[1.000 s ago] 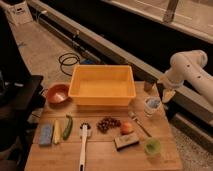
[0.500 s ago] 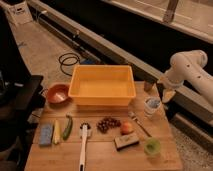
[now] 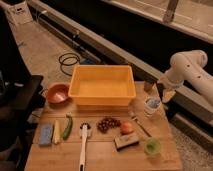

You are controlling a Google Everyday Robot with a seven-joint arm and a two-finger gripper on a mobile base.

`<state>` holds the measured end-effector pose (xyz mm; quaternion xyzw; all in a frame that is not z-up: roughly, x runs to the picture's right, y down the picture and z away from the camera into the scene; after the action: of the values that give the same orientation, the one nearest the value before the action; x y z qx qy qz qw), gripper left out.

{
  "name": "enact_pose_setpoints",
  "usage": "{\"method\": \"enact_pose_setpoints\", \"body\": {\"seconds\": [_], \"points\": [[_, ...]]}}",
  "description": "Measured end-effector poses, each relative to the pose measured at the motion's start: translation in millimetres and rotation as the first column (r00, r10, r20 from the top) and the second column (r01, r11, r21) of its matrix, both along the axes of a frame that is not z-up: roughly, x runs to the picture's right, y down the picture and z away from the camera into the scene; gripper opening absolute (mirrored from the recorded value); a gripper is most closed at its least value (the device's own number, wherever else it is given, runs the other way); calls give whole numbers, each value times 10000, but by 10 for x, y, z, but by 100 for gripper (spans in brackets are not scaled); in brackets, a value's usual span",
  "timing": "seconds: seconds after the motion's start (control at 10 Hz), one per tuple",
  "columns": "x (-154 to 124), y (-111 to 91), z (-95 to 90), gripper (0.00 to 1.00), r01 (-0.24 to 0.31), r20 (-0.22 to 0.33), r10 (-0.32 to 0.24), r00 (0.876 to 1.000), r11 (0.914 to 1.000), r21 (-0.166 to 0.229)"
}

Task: Place brush in metal cup

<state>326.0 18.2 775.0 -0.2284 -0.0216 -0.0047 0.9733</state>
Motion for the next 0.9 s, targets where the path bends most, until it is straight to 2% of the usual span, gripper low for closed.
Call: {"method": "enact_pose_setpoints", "body": {"seconds": [0.3,0.5,0.6,0.7,0.9], "points": [[-4,4,-6,72,50,-6,-50,10000,10000,-8],[-79,16,-82,72,861,219,-860,9961,9963,-36],[-210,24,-134,72,1554,551,-1552,9864,9878,-9],[-446,37,-208,72,2416,976,-2416,9655,9703,122],[-879,105,-341,72,3506,1608,-3524,9219,9357,403]]}}
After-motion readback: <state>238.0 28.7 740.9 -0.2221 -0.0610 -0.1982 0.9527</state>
